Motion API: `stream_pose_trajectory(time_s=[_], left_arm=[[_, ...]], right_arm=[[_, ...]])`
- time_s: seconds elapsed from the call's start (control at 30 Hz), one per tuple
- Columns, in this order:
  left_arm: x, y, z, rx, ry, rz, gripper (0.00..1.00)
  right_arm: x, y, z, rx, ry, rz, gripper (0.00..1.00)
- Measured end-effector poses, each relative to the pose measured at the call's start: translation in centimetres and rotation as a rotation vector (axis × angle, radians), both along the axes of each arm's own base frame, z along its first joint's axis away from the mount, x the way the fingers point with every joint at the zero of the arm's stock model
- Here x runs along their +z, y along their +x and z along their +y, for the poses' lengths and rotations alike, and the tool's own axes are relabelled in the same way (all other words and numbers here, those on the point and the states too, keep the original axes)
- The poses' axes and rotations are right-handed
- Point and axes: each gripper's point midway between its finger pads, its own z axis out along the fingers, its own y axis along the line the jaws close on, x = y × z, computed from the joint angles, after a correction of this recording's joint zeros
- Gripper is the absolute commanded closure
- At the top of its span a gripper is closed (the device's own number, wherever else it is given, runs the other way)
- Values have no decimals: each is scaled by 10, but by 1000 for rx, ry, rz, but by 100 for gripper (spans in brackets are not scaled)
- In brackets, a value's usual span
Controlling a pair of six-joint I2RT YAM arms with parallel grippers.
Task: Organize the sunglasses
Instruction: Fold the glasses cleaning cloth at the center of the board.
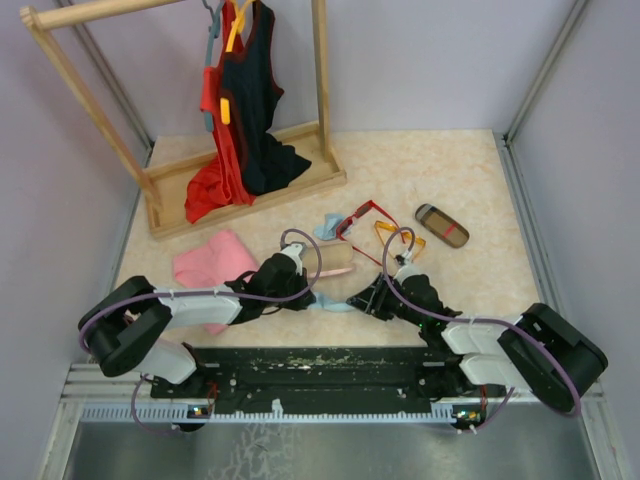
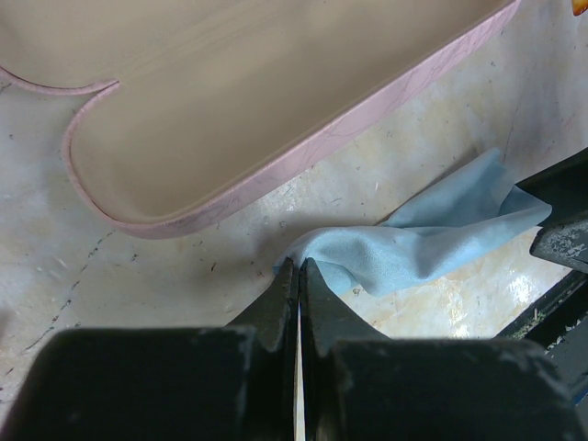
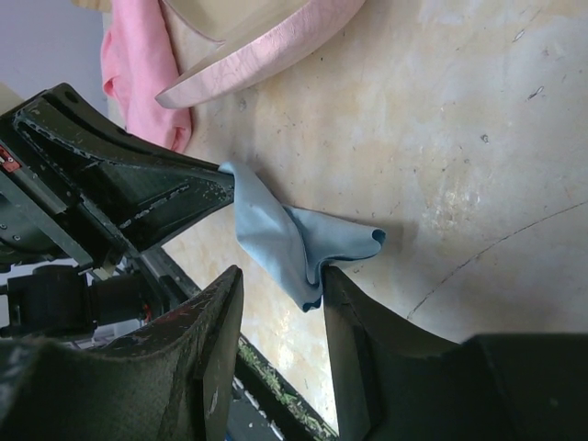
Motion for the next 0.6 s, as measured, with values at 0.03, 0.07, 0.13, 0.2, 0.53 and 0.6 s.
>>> stream_pose_trajectory(time_s=[0.03,0.07,0.13,0.2,0.53,0.6], left_arm=[[0,0,0,0,0,0,100],[0,0,0,0,0,0,100],[0,0,0,0,0,0,100],[0,0,0,0,0,0,100],[0,3,0,9,2,-1,100],[-1,5,1,16,4,-2,100]], right_arm=[[0,0,0,0,0,0,60],[0,0,0,-2,-1,0,61],[-1,1,0,-5,-4,2,62],[-2,2,-1,-13,-10,6,67],[-7,26,7,-68,-58,43,79],[-8,30,8,-79,-68,52,77]])
